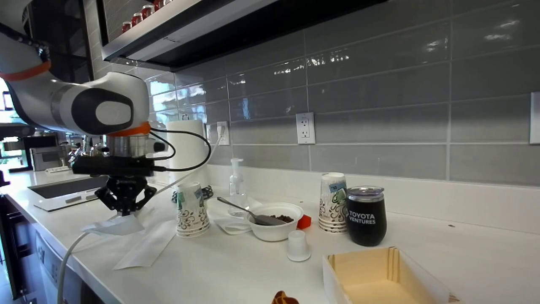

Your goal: Use the tissue to wipe the table

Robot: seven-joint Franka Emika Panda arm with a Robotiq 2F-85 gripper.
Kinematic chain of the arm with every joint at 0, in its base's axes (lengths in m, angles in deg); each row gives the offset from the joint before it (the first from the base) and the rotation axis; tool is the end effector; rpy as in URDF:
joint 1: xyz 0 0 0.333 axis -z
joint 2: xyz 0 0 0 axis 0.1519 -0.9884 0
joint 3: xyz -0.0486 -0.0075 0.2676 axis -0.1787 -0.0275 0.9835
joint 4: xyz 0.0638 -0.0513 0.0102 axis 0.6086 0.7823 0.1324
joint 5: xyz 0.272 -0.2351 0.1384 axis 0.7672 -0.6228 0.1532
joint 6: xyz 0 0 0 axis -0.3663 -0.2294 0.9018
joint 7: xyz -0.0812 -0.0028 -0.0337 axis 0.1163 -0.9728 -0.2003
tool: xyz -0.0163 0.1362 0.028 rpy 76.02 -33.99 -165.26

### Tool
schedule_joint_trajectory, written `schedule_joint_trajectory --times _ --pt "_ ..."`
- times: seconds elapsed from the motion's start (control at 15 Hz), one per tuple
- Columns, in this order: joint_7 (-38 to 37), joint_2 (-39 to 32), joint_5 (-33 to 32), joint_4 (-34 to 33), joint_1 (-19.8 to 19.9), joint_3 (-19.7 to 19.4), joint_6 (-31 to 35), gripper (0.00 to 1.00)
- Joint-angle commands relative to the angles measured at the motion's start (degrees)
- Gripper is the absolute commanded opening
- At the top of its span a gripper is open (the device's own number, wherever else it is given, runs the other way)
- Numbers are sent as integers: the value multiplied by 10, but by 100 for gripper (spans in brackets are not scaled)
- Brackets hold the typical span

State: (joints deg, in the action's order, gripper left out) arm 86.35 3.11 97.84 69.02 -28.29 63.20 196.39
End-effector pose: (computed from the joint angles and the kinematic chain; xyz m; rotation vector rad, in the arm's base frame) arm 0.2498 0.3161 0.2259 -2.5463 -1.5054 -0.0571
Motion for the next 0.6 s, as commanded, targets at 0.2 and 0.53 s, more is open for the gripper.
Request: schedule_joint_trajectory --times 0.2,0.53 --pt "36 -49 34 1 -32 -6 112 57" --pt "58 -55 75 1 -39 -12 124 94"
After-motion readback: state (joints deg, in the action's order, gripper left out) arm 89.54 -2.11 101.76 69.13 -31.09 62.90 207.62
